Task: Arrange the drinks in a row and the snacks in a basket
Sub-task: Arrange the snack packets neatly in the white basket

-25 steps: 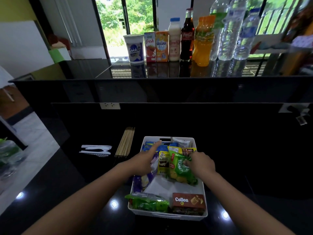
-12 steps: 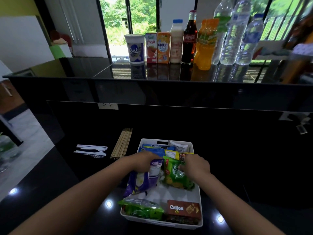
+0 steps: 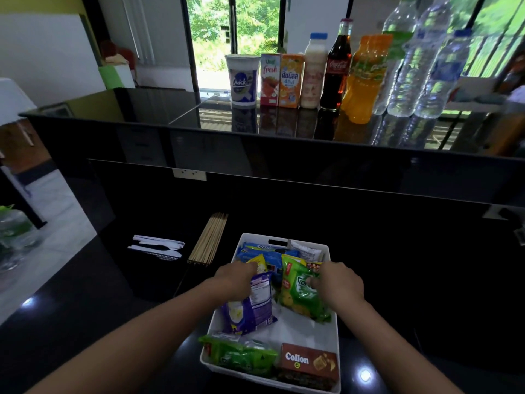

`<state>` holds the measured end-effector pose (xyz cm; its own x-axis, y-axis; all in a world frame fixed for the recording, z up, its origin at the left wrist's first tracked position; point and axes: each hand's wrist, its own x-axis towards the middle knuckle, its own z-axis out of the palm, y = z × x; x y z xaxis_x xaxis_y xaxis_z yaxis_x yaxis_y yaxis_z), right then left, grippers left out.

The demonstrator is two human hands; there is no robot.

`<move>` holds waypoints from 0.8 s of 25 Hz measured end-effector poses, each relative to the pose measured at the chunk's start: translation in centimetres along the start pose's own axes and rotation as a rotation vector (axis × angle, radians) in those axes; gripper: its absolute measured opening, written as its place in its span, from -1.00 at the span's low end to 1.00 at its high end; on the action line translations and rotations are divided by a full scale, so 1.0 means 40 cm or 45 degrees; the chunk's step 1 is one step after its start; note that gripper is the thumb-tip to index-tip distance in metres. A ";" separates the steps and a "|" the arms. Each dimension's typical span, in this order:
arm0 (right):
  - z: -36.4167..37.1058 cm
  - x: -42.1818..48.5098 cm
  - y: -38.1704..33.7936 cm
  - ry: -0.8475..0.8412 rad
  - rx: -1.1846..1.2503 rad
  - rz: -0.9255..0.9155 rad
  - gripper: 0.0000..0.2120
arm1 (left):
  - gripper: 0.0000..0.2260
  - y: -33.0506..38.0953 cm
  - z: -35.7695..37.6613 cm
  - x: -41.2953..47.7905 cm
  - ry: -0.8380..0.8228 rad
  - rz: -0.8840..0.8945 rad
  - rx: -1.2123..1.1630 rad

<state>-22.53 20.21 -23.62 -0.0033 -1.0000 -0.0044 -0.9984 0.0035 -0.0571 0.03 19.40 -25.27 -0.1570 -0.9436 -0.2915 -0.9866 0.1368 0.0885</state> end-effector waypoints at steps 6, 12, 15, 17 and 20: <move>0.034 -0.023 -0.028 -0.102 0.001 -0.056 -0.77 | -0.59 0.013 0.052 0.017 0.343 0.056 0.023; 0.024 -0.025 0.001 -0.081 0.045 -0.030 -0.73 | -0.51 0.025 0.073 0.035 0.383 0.090 0.103; 0.016 -0.036 0.004 -0.063 0.036 -0.040 -0.74 | -0.51 0.008 0.072 0.038 0.414 0.225 0.122; 0.017 -0.040 0.006 -0.055 0.059 -0.030 -0.74 | -0.51 -0.005 0.075 0.037 0.470 0.251 0.125; 0.029 -0.027 0.005 -0.073 0.055 0.001 -0.73 | -0.57 -0.006 0.071 0.043 0.560 0.279 0.143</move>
<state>-22.68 21.29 -24.79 0.0007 -0.9981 -0.0613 -0.9949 0.0055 -0.1004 -0.15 18.58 -28.49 -0.3519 -0.9234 0.1533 -0.9348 0.3550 -0.0075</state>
